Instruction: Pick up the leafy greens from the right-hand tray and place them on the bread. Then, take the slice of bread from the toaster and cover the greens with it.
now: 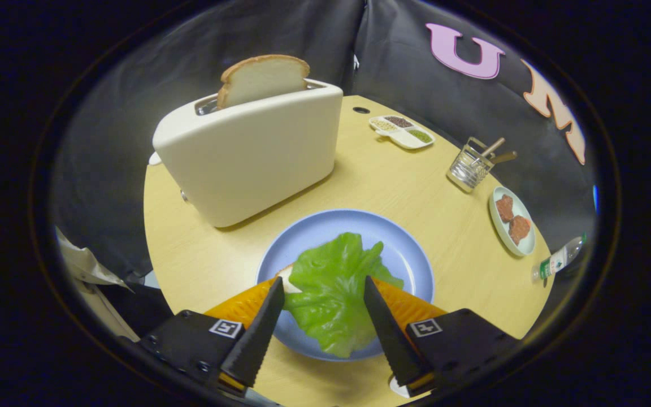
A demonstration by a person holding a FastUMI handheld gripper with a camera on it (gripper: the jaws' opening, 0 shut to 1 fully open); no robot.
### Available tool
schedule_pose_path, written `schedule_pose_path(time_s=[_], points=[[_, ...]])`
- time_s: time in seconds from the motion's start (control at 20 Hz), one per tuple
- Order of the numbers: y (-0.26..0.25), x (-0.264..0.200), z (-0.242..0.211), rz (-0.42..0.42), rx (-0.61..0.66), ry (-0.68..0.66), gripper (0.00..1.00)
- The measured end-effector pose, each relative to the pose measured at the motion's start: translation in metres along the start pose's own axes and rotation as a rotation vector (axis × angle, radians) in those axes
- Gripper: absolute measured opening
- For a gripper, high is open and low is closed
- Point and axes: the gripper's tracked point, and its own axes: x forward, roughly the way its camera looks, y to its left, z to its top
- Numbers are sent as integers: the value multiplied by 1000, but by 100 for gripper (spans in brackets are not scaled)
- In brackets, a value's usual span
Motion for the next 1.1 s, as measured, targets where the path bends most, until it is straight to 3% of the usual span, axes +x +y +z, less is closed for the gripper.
schedule_pose_path(time_s=[0.2,1.1], points=[[0,-10,9,-13,7,-24,100],[23,-87,169,4,70,-230,100]])
